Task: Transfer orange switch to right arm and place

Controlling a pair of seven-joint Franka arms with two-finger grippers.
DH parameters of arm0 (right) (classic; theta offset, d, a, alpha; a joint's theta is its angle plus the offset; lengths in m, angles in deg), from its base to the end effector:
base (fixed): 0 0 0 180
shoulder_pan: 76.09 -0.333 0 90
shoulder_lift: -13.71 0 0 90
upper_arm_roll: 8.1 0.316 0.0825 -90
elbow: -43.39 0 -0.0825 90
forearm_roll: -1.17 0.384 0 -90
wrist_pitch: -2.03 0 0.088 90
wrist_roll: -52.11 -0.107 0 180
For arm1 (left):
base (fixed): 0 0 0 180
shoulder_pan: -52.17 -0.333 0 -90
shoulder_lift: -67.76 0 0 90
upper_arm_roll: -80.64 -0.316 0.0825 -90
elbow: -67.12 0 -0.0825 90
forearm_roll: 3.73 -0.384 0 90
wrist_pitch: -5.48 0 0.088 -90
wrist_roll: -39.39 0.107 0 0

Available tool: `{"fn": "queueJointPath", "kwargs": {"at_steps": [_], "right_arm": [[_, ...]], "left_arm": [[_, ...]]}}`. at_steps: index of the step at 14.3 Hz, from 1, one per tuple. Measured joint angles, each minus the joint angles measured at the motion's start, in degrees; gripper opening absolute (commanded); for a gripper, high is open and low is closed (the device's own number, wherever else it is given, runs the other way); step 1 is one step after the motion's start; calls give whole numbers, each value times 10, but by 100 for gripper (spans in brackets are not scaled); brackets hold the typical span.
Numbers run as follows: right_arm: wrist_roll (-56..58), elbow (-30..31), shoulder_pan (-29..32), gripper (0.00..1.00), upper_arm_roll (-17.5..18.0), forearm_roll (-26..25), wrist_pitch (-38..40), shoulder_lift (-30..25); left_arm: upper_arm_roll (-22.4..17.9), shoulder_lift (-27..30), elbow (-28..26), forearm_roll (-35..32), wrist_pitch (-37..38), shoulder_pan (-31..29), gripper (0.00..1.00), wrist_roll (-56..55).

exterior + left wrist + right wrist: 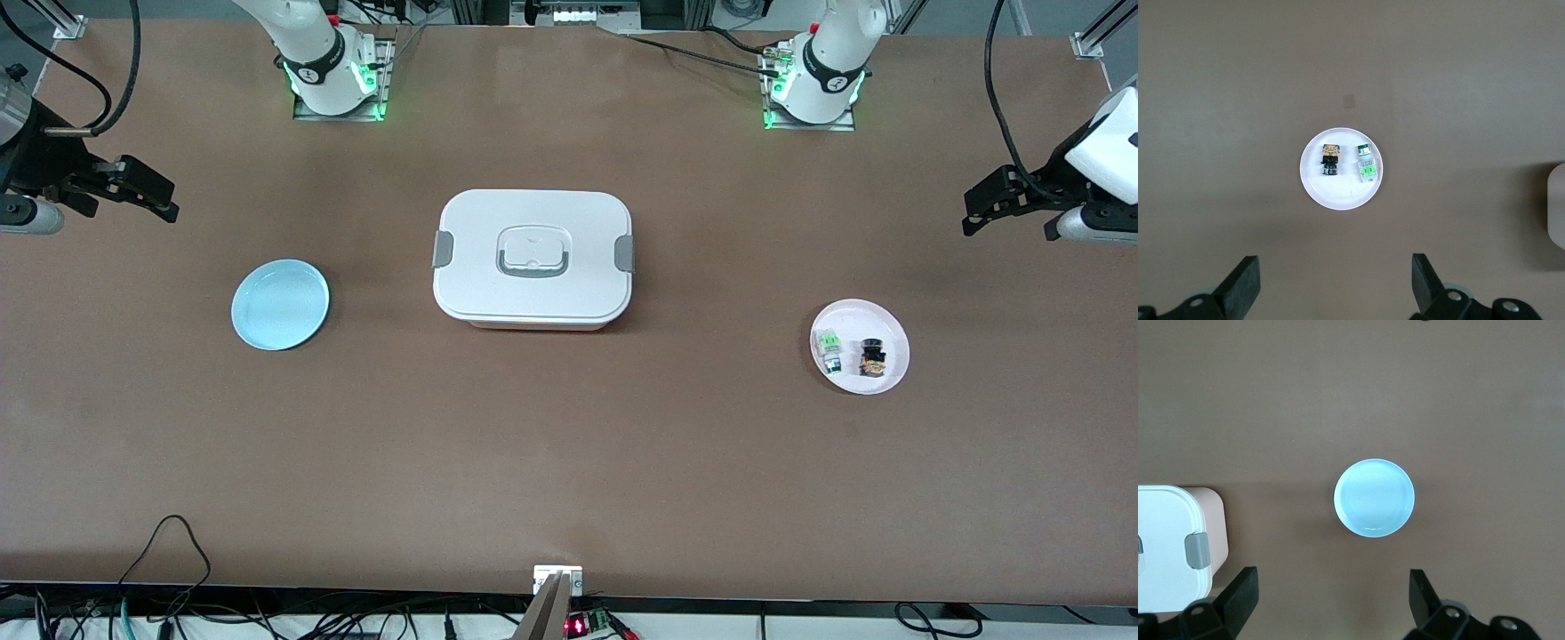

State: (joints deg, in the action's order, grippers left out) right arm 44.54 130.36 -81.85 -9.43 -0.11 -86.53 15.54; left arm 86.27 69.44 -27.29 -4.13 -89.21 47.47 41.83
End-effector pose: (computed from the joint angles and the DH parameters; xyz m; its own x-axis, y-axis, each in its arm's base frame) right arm 0.5608 0.0412 0.6294 0.9985 -0.0553 -0.0011 -0.0553 -0.9982 0.0234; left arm 0.5523 -0.0090 0.6114 0.9977 -0.0594 0.0336 -0.0590 -0.9982 -0.0113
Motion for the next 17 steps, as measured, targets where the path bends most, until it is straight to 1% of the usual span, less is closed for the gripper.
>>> {"fn": "queueJointPath", "kwargs": {"at_steps": [17], "right_arm": [[4, 0, -1, 100, 3, 0, 6, -1]], "left_arm": [[5, 0, 0, 1, 0, 0, 100, 0]]}}
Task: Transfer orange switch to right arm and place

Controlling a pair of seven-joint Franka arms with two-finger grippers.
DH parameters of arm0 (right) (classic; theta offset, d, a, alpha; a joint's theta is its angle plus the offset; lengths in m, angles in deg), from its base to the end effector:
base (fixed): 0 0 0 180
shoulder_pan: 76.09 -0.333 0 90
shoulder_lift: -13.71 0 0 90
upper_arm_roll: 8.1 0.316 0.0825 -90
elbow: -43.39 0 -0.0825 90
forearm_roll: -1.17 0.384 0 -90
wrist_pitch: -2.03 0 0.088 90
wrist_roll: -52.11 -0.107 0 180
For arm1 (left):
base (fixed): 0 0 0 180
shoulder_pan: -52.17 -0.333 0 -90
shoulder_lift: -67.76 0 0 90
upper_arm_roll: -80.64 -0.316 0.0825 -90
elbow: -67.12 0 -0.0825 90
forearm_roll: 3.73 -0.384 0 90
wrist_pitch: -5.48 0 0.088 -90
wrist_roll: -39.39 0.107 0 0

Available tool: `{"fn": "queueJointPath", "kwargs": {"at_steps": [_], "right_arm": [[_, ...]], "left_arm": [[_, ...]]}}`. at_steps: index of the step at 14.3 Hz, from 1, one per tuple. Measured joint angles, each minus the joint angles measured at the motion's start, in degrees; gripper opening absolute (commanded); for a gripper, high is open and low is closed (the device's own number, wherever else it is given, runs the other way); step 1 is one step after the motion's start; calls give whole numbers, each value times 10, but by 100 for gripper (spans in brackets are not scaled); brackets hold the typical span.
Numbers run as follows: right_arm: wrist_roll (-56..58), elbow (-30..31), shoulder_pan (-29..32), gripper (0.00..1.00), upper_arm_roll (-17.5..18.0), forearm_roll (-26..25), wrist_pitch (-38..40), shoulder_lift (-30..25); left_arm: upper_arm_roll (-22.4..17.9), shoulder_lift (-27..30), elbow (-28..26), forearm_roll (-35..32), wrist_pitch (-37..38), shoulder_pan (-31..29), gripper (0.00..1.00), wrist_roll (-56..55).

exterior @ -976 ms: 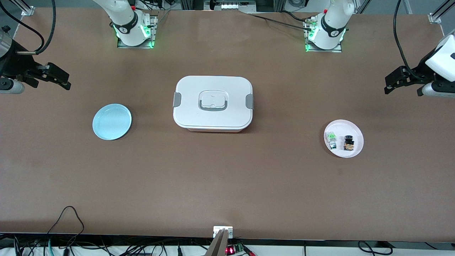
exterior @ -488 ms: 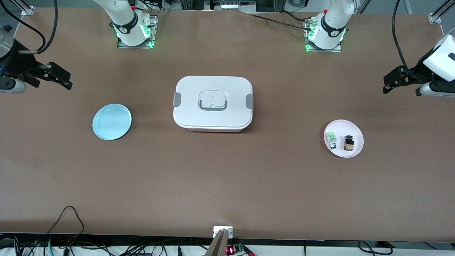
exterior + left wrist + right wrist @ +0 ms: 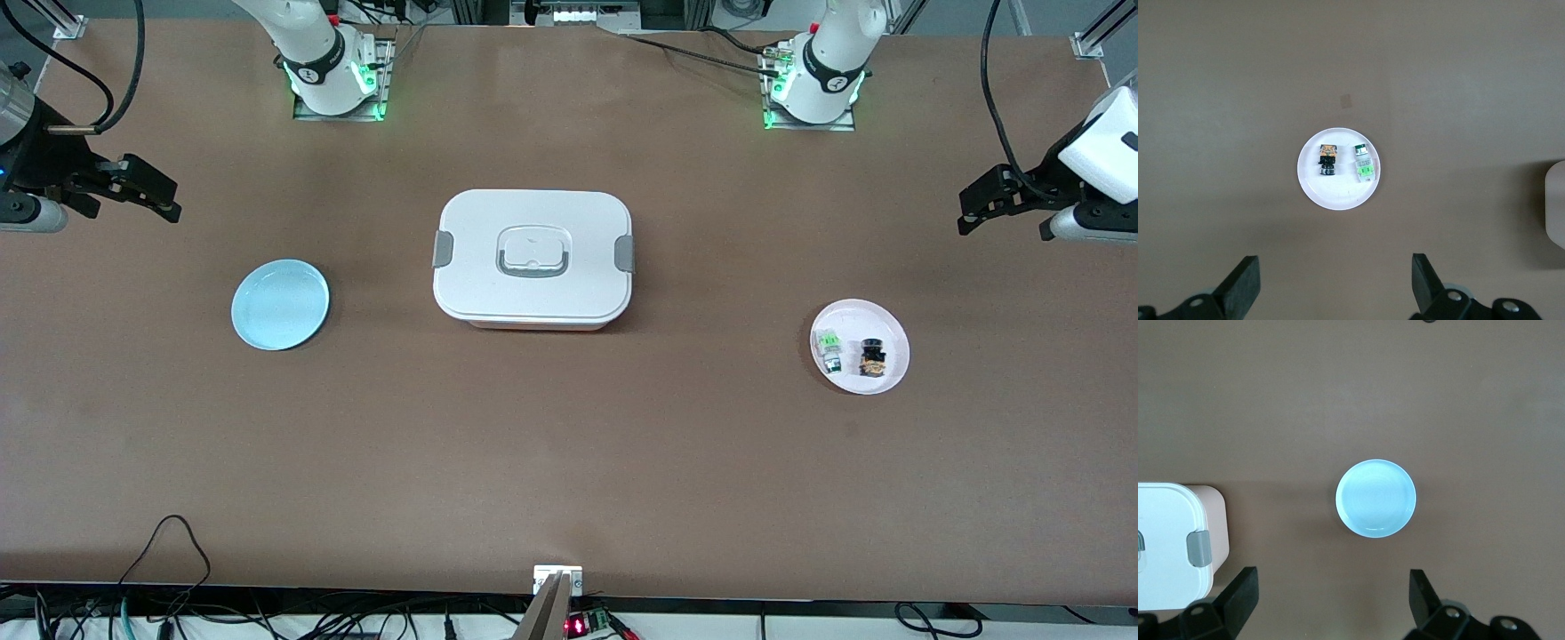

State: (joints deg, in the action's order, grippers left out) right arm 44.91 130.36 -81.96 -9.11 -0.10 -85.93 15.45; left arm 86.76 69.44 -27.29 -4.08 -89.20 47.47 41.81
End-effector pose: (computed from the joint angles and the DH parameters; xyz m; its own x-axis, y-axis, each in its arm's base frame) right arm 0.5589 0.0452 0.6294 0.9991 -0.0416 -0.0101 -0.0413 -0.9989 0.0242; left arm 0.5522 -0.0139 0.6114 0.9972 -0.0675 0.0334 -0.0672 -0.9977 -0.0106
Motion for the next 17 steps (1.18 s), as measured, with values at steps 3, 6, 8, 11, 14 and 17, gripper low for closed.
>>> {"fn": "queueJointPath", "kwargs": {"at_steps": [3, 6, 8, 11, 14, 17], "right_arm": [[0, 0, -1, 100, 0, 0, 7, 0], [0, 0, -1, 100, 0, 0, 8, 0], [0, 0, -1, 100, 0, 0, 8, 0], [0, 0, -1, 100, 0, 0, 9, 0], [0, 0, -1, 100, 0, 0, 14, 0], [1, 0, -1, 100, 0, 0, 24, 0]], "left_arm": [[0, 0, 0, 0, 0, 0, 100, 0], [-3, -1, 0, 0, 0, 0, 100, 0], [-4, -2, 0, 0, 0, 0, 100, 0], [-4, -5, 0, 0, 0, 0, 100, 0], [-5, -7, 0, 0, 1, -4, 100, 0], [-5, -12, -1, 0, 0, -21, 100, 0]]}}
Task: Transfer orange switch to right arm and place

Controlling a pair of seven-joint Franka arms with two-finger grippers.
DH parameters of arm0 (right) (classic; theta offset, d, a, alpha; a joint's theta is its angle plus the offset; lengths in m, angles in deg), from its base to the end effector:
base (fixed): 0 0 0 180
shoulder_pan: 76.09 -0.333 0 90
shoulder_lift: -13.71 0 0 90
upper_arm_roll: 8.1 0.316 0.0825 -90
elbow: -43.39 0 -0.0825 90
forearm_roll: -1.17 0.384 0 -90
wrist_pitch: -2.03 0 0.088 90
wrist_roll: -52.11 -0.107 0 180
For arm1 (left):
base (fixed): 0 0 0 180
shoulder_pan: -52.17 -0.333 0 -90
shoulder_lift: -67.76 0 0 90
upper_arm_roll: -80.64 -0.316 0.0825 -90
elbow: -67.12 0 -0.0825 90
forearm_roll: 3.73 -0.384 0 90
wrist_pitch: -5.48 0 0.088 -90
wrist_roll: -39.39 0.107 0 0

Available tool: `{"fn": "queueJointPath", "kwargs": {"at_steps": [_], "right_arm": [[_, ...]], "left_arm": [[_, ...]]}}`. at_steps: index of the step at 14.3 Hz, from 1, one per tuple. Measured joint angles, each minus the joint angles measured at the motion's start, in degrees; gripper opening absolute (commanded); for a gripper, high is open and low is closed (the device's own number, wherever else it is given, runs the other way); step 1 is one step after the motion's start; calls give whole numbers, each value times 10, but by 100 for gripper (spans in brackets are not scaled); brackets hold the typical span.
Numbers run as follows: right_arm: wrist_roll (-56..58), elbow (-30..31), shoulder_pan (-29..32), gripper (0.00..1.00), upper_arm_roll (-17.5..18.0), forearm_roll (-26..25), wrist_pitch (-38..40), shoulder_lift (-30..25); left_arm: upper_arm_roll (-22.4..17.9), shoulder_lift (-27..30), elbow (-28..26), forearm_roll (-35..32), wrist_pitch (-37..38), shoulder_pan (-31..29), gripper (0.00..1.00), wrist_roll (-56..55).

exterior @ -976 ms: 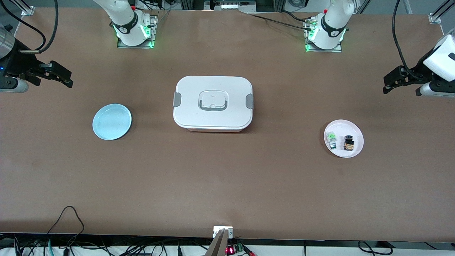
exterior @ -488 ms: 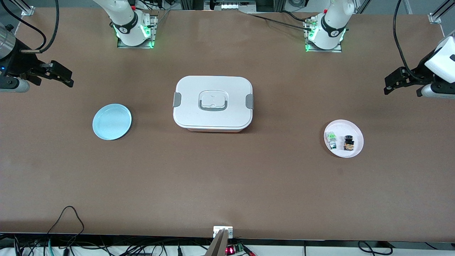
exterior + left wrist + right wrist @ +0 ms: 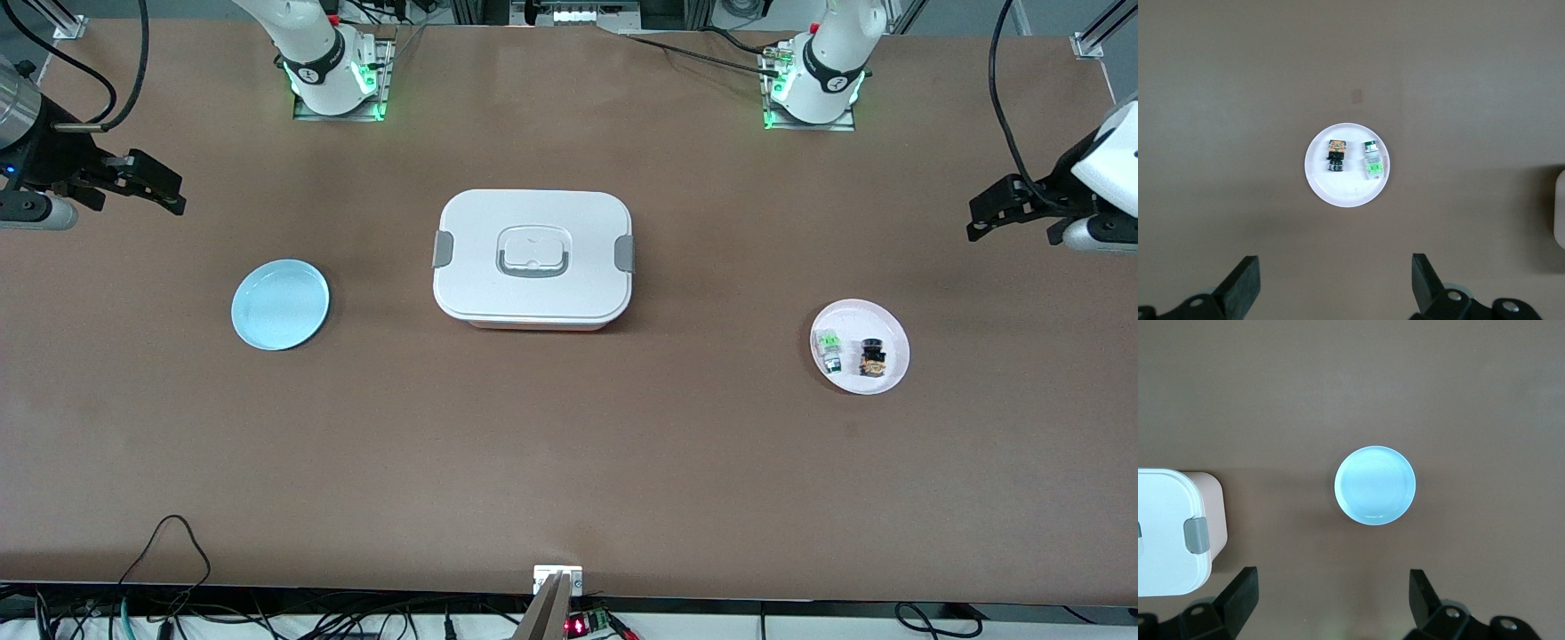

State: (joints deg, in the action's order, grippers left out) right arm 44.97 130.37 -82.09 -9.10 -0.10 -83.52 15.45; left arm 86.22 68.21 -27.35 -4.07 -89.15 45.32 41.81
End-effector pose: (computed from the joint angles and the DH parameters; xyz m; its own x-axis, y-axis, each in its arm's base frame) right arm 0.5542 0.0461 0.6257 0.9979 -0.0392 -0.0520 -0.0377 -0.9989 0.0294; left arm 0.5579 0.0128 0.5989 0.9997 -0.0206 0.0103 -0.0205 -0.9998 -0.0071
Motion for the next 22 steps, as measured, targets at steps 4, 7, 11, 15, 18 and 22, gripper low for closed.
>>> {"fn": "queueJointPath", "kwargs": {"at_steps": [4, 7, 11, 15, 18, 22], "right_arm": [[0, 0, 0, 100, 0, 0, 7, 0], [0, 0, 0, 100, 0, 0, 7, 0], [0, 0, 0, 100, 0, 0, 7, 0], [0, 0, 0, 100, 0, 0, 7, 0], [0, 0, 0, 100, 0, 0, 7, 0], [1, 0, 0, 100, 0, 0, 7, 0]], "left_arm": [[9, -6, -9, 3, -7, -6, 100, 1], [18, -6, -17, 3, -8, -4, 100, 0], [20, -9, -46, 3, -7, -3, 100, 1], [21, -16, -107, 3, -46, -4, 100, 87], [19, -27, -182, 3, -144, -17, 100, 183], [18, -67, -217, 38, -204, -47, 100, 354]]}}
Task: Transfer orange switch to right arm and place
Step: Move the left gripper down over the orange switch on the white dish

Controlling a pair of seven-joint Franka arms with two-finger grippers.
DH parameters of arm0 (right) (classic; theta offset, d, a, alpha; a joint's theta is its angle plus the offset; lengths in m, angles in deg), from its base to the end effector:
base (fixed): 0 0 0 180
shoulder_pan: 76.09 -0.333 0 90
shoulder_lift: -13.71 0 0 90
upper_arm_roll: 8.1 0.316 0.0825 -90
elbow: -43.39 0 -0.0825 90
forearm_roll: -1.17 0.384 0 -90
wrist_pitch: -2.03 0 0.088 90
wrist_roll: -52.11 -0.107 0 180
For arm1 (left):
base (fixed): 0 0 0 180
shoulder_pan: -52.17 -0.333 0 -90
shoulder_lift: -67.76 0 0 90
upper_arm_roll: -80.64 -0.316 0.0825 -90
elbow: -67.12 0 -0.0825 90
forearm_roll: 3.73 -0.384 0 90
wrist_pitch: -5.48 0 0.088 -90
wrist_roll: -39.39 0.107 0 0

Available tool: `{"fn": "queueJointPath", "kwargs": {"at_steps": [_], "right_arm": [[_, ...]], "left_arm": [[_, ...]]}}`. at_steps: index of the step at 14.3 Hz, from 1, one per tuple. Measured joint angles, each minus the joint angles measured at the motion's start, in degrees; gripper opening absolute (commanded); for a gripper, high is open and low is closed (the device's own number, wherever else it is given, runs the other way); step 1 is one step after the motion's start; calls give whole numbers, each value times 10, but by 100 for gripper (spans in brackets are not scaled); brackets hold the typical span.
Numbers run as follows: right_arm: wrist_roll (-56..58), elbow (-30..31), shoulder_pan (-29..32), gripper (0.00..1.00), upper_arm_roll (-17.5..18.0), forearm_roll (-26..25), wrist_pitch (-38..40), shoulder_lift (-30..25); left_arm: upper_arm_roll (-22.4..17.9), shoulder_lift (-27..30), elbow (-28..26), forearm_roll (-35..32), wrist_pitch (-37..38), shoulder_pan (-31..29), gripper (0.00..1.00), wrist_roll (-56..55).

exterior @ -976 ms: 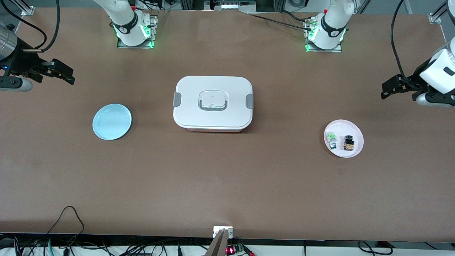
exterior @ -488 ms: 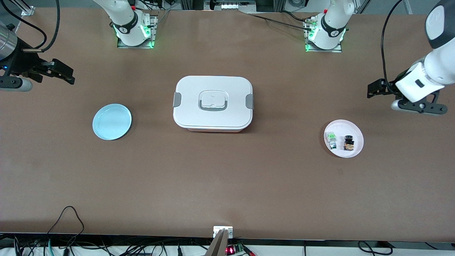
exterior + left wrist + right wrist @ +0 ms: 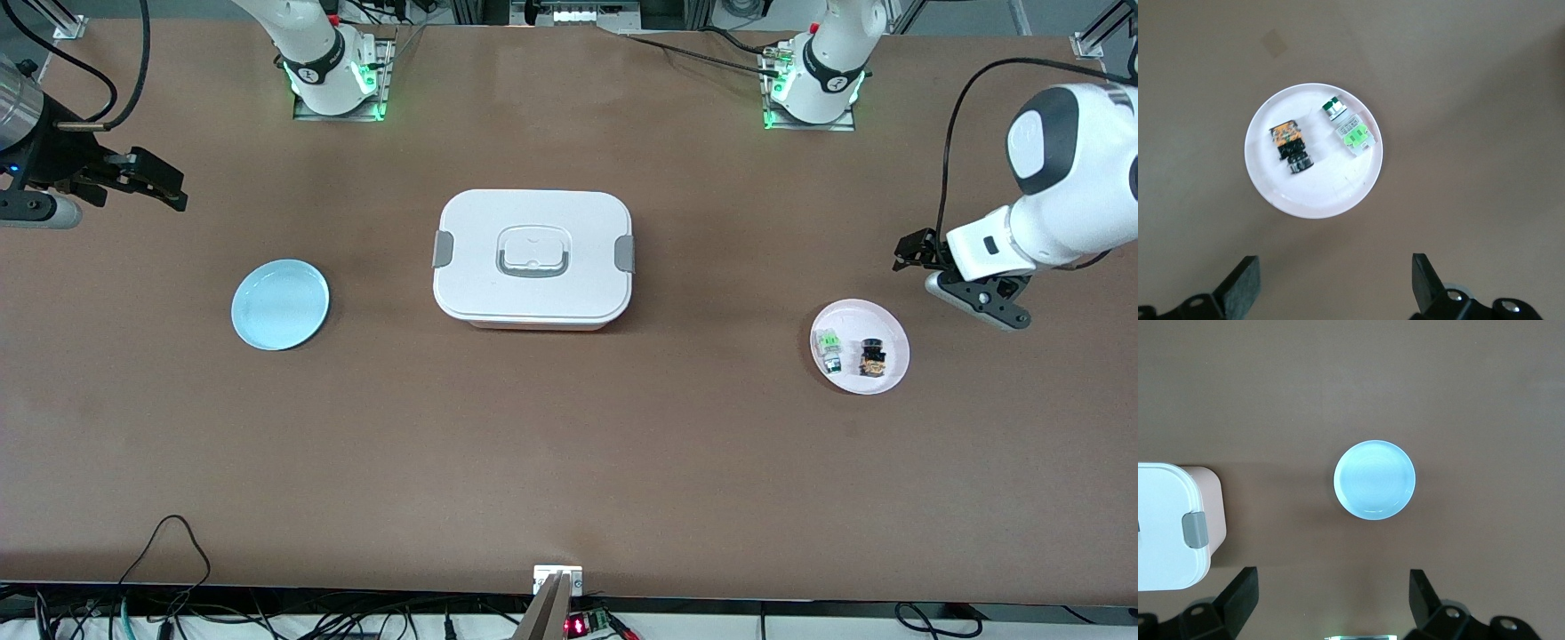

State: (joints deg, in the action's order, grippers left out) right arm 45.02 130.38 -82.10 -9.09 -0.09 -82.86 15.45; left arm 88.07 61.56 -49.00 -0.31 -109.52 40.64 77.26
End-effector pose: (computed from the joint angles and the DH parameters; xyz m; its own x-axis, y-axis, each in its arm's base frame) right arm 0.5528 0.0462 0.6247 0.9972 -0.0383 -0.0637 -0.0364 -0.9989 0.0306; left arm 0.5572 0.0375 0.3860 0.8431 -0.5343 -0.0611 -0.5241 -0.8418 0.1291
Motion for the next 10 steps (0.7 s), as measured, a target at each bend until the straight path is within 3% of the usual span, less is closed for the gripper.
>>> {"fn": "queueJointPath", "kwargs": {"at_steps": [10], "right_arm": [[1, 0, 0, 100, 0, 0, 0, -4]], "left_arm": [[0, -140, -18, 6, -170, -18, 100, 382]]}}
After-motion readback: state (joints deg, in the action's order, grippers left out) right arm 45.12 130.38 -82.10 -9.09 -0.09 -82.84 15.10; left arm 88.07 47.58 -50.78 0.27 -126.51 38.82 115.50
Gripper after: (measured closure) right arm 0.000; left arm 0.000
